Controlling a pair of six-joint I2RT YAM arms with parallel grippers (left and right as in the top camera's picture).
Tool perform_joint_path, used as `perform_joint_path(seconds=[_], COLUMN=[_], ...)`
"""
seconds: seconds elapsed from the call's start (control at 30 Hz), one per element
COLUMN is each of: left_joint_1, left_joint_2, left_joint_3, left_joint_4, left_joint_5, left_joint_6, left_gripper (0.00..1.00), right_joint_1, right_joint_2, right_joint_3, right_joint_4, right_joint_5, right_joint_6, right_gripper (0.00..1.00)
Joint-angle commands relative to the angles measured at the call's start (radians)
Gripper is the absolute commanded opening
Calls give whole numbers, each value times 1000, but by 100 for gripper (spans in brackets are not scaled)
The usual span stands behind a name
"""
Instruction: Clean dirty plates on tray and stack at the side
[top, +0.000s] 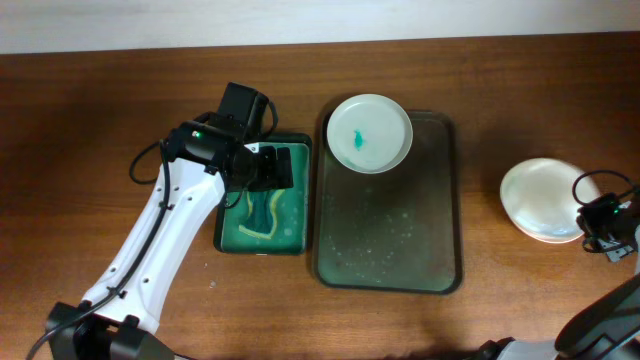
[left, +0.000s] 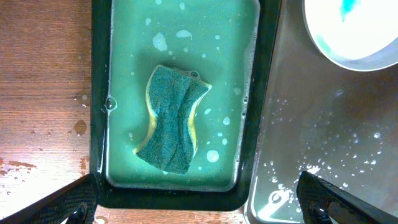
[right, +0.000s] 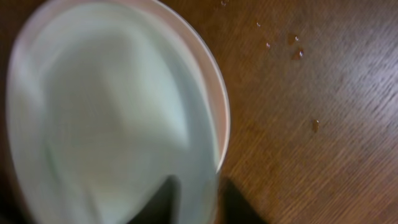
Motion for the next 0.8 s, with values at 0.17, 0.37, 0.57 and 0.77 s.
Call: perform_joint_path(seconds=[0.17, 0.37, 0.57, 0.77], left_joint_1=[3, 3, 3, 2], left_joint_2=[-10, -10, -10, -10], left_joint_3=[1, 1, 1, 1], left_joint_4=[-2, -2, -1, -2], left_joint_5=[8, 8, 7, 8], left_joint_6=[2, 2, 2, 2], left_gripper=[99, 99, 99, 99], right_joint_1=[232, 754, 941, 893], right_joint_2=[-122, -87, 149, 408], right_joint_3=[227, 294, 294, 294], right_joint_4=[-202, -63, 166, 420], right_joint_5=[-408, -110, 100, 54], right_joint_6=[-221, -349, -427, -415], right_gripper=[43, 49, 48, 45])
